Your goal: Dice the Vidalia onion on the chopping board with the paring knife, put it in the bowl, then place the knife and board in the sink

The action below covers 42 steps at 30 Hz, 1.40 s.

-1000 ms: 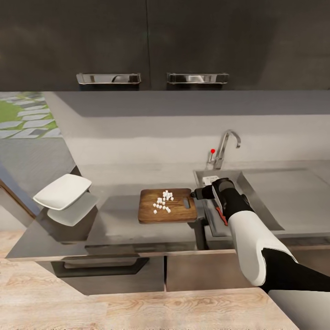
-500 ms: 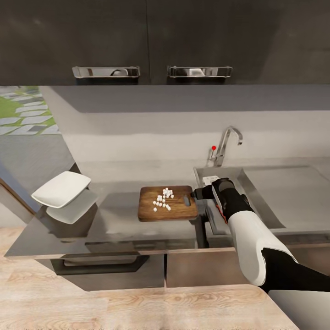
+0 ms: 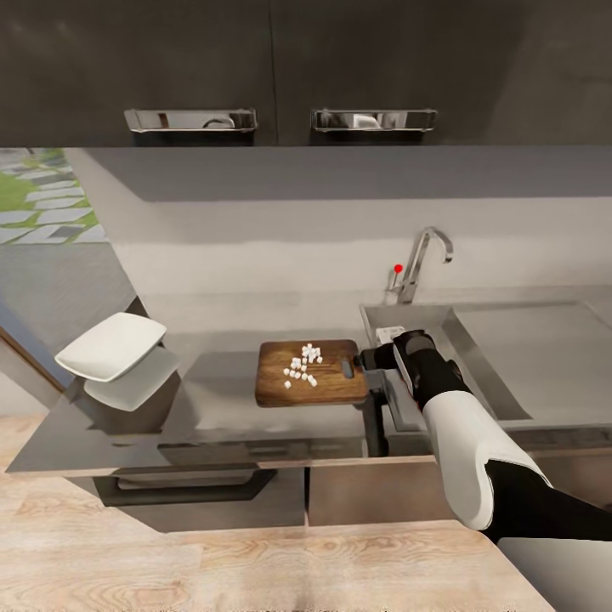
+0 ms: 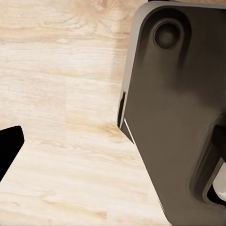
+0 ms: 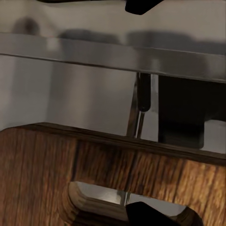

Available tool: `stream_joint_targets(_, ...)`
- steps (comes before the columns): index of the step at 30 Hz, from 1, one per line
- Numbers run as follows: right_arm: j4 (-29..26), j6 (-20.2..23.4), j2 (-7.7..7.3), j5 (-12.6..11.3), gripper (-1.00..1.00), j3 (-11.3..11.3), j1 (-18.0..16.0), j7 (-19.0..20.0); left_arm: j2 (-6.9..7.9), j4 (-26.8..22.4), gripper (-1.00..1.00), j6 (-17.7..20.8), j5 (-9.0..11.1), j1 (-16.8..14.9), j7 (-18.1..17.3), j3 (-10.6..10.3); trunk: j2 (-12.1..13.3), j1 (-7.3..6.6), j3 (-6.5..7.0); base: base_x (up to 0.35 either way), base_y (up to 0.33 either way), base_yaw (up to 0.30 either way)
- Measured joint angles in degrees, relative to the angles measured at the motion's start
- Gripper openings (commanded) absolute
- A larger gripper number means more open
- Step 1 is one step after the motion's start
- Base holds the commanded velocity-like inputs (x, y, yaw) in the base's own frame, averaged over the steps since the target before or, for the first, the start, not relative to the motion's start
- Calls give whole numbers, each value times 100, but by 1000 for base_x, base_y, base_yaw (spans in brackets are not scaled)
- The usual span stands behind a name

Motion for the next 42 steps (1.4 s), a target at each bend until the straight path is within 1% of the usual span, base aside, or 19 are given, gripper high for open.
stream_joint_targets(25,1,-9,4,0,100,9,0,0,0,0,100,0,0,0,1,-2,0,0,-18,0,29,0)
stream_joint_targets(42,10,-9,12,0,100,9,0,0,0,0,100,0,-3,0,0,-3,0,0,-116,0,0,0)
